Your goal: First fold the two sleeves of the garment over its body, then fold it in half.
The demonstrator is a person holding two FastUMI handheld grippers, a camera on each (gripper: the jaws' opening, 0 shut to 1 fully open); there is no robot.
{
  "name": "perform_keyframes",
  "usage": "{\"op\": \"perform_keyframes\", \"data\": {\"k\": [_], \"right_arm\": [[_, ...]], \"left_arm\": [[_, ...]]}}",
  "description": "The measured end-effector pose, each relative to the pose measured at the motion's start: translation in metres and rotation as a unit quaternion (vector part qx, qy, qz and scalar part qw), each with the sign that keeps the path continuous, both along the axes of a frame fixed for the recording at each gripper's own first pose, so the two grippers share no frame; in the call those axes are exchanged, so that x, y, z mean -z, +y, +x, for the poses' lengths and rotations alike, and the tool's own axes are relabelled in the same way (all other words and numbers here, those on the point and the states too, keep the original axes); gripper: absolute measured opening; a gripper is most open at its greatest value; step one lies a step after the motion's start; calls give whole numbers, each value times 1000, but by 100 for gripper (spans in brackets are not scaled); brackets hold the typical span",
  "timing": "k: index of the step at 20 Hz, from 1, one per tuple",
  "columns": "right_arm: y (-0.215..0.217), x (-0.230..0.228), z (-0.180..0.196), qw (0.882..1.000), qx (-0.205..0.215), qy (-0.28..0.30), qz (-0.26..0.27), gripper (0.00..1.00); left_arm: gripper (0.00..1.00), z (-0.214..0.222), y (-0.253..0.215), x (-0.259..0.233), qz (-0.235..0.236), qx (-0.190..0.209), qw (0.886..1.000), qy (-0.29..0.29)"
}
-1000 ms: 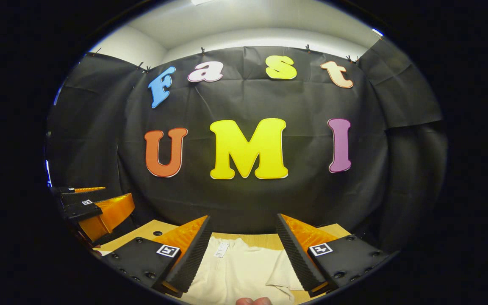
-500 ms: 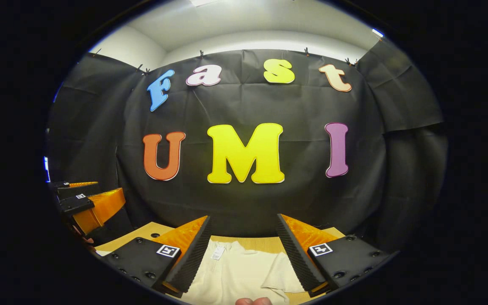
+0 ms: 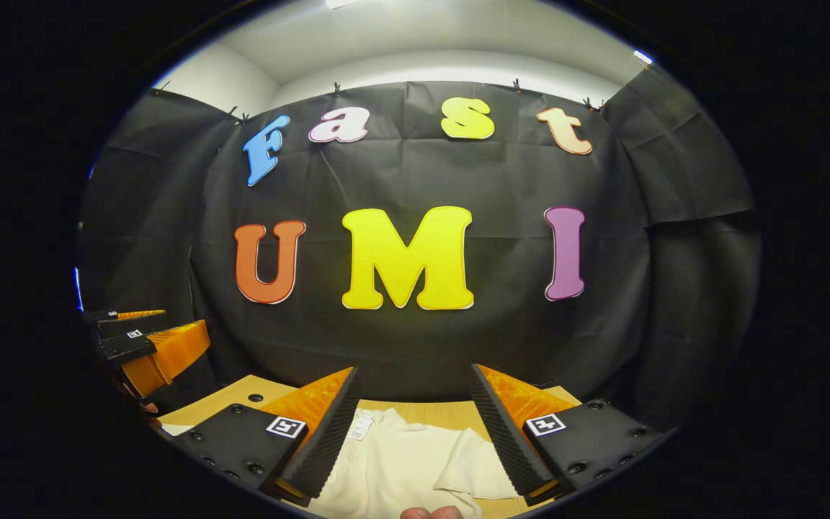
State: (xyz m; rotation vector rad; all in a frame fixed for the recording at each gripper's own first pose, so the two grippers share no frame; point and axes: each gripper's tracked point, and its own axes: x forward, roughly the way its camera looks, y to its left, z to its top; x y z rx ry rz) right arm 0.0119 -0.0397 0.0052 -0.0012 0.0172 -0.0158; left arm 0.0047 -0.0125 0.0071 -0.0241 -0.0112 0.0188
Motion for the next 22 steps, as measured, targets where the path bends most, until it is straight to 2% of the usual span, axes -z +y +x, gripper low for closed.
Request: {"op": "perform_keyframes", "data": {"k": [5, 8, 13, 15, 18, 22], "right_arm": [[-25, 15, -5, 1000, -9, 19, 14, 95], [-64, 27, -14, 999, 5, 31, -8, 95], [-138, 72, -43, 995, 36, 86, -42, 95], [-170, 93, -51, 991, 46, 117, -53, 94], [-221, 128, -63, 982, 71, 172, -41, 95], [-290, 183, -75, 961, 113, 247, -48, 95]], "left_arm": [[98, 1, -22, 18, 11, 24, 999, 24], [98, -1, -41, 34, 22, 47, 998, 44], [97, -1, -80, 57, 31, 82, 993, 78], [98, 0, -94, 61, 30, 94, 992, 83], [98, -3, -122, 70, 14, 126, 987, 99], [98, 0, -145, 82, 23, 145, 982, 122]]}}
